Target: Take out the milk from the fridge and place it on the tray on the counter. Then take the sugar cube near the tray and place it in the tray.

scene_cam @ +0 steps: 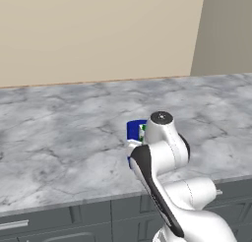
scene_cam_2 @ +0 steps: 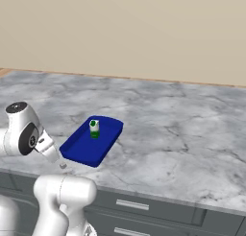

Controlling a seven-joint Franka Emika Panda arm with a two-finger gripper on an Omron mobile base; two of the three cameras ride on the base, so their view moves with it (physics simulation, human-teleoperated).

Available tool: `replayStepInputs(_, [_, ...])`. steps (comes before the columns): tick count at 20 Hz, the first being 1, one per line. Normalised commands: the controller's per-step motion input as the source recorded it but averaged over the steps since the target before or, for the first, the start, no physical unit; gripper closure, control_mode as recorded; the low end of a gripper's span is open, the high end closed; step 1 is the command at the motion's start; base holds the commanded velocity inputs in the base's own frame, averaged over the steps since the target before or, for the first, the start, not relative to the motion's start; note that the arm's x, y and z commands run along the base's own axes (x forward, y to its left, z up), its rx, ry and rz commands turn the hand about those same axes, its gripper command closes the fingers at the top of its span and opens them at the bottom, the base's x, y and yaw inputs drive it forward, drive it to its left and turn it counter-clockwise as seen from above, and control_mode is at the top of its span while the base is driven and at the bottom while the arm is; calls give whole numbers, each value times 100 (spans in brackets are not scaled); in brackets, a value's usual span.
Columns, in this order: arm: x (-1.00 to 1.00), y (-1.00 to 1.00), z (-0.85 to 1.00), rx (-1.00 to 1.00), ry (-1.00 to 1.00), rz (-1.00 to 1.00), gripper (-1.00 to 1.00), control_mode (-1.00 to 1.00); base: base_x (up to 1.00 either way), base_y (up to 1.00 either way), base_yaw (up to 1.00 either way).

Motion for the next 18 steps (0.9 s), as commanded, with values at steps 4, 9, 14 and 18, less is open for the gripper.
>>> replayStepInputs(4, [6,0,-52,0,0,0,-100,-100,0,0,0])
replayStepInputs(9, [4,0,-48,0,0,0,-100,-100,0,0,0])
replayStepInputs(14, [10,0,-39,0,0,0,-100,-100,0,0,0])
replayStepInputs(18, [15,-5,-25,0,0,0,-100,-100,0,0,0])
